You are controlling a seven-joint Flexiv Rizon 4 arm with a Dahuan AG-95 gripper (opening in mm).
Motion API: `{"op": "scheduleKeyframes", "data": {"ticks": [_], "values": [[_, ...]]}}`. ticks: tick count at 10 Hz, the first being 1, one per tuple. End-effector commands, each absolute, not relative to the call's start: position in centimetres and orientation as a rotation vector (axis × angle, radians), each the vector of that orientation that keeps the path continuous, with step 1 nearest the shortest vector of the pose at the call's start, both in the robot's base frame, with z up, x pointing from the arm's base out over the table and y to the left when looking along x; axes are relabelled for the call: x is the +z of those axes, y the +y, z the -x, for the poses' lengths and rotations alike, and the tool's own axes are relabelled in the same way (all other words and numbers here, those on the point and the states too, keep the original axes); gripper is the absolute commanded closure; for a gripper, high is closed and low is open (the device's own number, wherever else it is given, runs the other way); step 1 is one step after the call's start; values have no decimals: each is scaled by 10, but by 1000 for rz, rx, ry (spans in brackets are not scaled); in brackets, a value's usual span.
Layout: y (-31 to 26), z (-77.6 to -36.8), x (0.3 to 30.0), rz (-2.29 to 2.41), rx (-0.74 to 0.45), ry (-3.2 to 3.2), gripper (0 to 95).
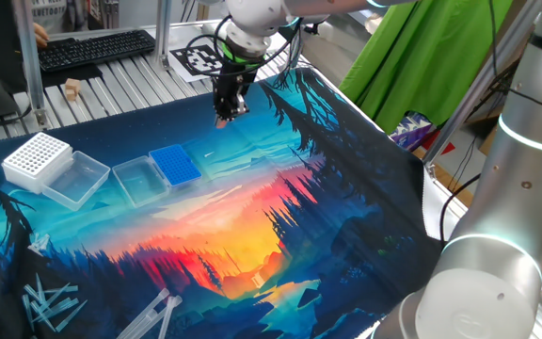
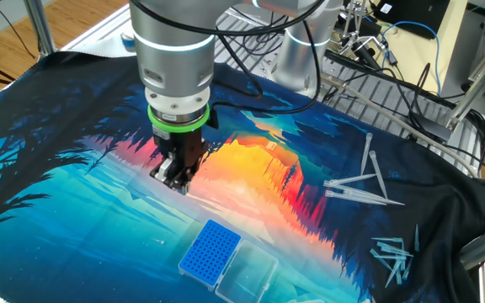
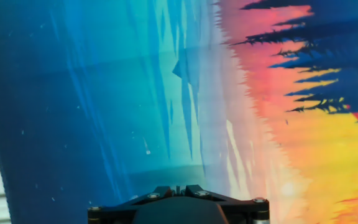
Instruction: Insert a small pipette tip into the holder for small pipette tips
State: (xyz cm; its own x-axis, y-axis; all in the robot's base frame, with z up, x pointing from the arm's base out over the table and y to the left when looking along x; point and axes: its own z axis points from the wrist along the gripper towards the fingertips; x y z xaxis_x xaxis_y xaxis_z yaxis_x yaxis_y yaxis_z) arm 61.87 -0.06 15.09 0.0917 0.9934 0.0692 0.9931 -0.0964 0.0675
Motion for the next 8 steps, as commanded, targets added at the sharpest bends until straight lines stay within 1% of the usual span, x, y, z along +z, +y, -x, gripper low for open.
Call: {"op": "scheduleKeyframes", "data": {"ticks": [1, 8], "values": [[-2, -628, 150, -2278, 156, 2168, 950], [-4, -641, 143, -2237, 135, 2196, 950]]}}
